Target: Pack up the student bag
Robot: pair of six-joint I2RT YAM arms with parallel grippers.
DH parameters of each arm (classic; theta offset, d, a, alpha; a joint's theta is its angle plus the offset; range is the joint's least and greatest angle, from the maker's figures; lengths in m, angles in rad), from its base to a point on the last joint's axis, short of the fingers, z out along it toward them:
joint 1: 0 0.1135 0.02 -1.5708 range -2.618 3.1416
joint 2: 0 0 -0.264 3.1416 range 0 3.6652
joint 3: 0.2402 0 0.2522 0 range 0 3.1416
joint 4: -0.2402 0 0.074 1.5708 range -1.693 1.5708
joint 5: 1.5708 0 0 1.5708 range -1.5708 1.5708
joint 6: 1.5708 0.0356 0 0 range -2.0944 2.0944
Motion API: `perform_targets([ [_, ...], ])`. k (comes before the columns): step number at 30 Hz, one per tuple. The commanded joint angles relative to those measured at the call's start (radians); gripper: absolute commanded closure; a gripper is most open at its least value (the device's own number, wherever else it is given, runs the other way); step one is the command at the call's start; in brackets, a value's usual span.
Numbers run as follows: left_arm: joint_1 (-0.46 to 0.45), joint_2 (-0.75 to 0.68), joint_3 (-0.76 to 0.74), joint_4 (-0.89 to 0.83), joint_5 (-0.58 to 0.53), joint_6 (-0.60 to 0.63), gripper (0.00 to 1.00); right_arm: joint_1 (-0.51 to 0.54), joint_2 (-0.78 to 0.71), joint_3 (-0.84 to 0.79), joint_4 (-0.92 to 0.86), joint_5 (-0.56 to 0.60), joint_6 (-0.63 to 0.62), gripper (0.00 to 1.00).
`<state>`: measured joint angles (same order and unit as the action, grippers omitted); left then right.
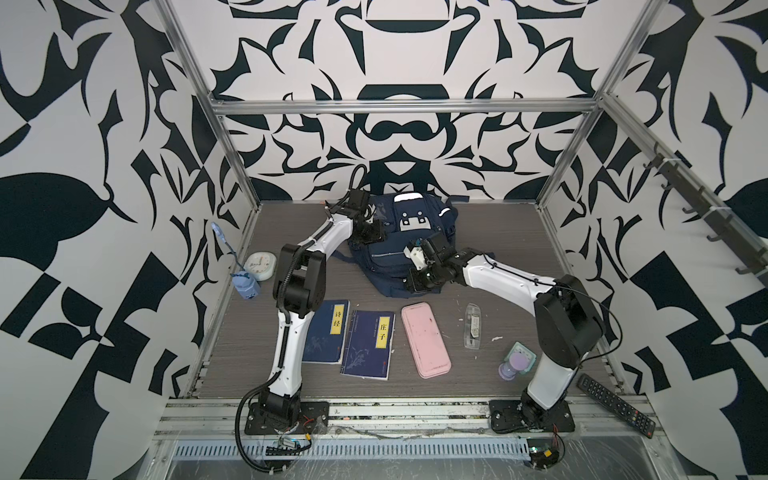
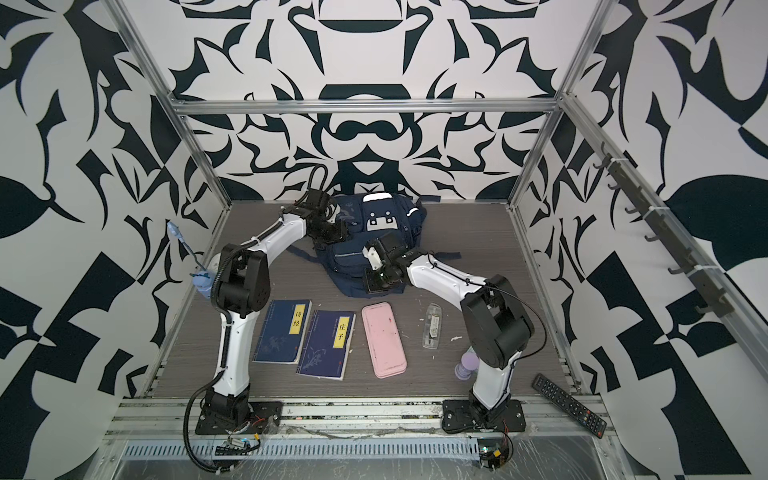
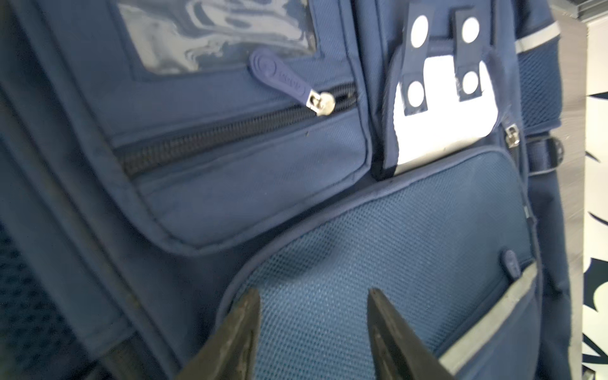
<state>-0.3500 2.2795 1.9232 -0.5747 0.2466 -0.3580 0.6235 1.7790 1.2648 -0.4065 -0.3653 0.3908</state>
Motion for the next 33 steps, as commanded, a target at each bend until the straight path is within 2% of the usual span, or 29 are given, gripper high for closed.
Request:
perform_targets([
  [1,0.002,-0.081,-0.056,0.004,-0.061,0.025,0.44,0.006,-0.040,0.008,-0.017,-0.010,-0.018,1.00],
  [5,0.013,-0.113,-0.082,0.026,-0.084,0.028,0.43,0.006,-0.036,0.011,-0.018,-0.014,-0.018,1.00],
  [11,0.022,-0.085,-0.056,0.010,-0.071,0.031,0.42,0.008,-0.030,0.005,-0.015,-0.015,-0.017,1.00],
  [15,0.022,-0.014,0.021,-0.050,-0.020,0.042,0.42,0.009,-0.032,0.004,-0.014,-0.017,-0.020,1.00],
  [21,0.022,0.038,0.056,-0.062,0.053,0.042,0.44,0.010,-0.036,0.005,-0.017,-0.024,-0.025,1.00],
  [27,0.022,0.042,0.051,-0.092,-0.003,0.062,0.44,0.016,-0.036,0.013,-0.030,-0.026,-0.036,1.00],
  [30,0.022,0.039,0.043,-0.088,0.011,0.063,0.44,0.019,-0.033,0.017,-0.031,-0.025,-0.036,1.00],
  [33,0.022,0.041,0.036,-0.083,0.042,0.061,0.51,0.024,-0.028,0.026,-0.036,-0.026,-0.037,1.00],
])
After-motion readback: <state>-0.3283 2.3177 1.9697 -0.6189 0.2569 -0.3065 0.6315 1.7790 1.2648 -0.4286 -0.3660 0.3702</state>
